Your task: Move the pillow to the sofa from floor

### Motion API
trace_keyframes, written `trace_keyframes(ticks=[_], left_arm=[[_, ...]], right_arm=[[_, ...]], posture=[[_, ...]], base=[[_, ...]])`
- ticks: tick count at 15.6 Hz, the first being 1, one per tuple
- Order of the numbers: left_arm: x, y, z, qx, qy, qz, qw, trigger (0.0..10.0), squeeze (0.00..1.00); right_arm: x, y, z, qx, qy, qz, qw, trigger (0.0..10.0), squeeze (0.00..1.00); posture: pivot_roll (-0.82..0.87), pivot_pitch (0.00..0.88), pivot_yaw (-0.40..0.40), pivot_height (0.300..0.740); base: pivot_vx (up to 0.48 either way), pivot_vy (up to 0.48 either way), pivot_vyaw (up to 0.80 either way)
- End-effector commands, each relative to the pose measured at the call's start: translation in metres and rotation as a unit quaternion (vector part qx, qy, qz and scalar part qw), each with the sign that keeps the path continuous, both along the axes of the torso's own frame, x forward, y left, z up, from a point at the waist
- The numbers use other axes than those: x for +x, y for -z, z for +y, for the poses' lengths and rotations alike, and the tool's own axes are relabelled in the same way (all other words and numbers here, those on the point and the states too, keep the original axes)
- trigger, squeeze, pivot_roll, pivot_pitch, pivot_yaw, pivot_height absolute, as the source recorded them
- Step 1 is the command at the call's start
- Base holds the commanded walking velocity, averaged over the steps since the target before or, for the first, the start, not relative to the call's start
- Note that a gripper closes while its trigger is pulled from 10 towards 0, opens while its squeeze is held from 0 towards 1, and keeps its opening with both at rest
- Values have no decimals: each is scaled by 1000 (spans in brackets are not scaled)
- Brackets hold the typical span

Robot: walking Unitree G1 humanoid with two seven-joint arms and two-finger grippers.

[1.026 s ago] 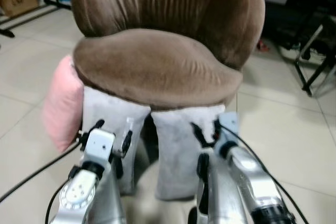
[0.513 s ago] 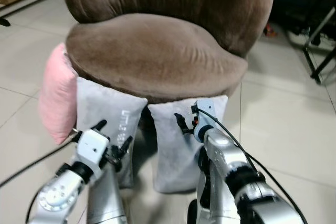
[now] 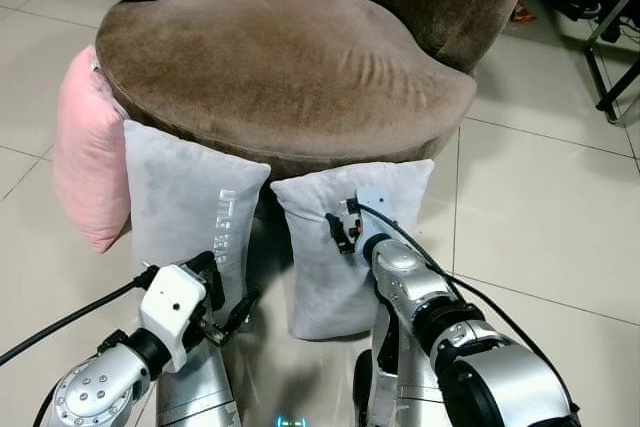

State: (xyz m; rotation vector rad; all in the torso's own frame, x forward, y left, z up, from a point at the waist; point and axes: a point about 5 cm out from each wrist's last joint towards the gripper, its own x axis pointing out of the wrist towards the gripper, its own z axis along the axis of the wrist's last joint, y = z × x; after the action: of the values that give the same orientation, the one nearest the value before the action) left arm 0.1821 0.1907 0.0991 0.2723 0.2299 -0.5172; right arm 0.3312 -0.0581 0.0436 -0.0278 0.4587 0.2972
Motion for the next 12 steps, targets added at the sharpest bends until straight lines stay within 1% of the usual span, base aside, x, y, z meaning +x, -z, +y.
trace_keyframes(ticks=[1,5,12], left_arm=[[-3,-1,-3,-5,7,4,1000,10000,0],[-5,-3,-4,-6,7,8,1000,10000,0],[0,-3,-7,-5,5,6,1000,10000,0]], right_arm=[[-9,13,0,-17,3,28,999,0,0],[-7,10,3,7,2,25,1000,0,0],[-5,7,4,3,-12,19,1000,0,0]], posture=[[91,228,-92,405],[96,221,-99,405],[96,196,-109,405]], base=[[0,0,0],[0,0,0],[0,0,0]])
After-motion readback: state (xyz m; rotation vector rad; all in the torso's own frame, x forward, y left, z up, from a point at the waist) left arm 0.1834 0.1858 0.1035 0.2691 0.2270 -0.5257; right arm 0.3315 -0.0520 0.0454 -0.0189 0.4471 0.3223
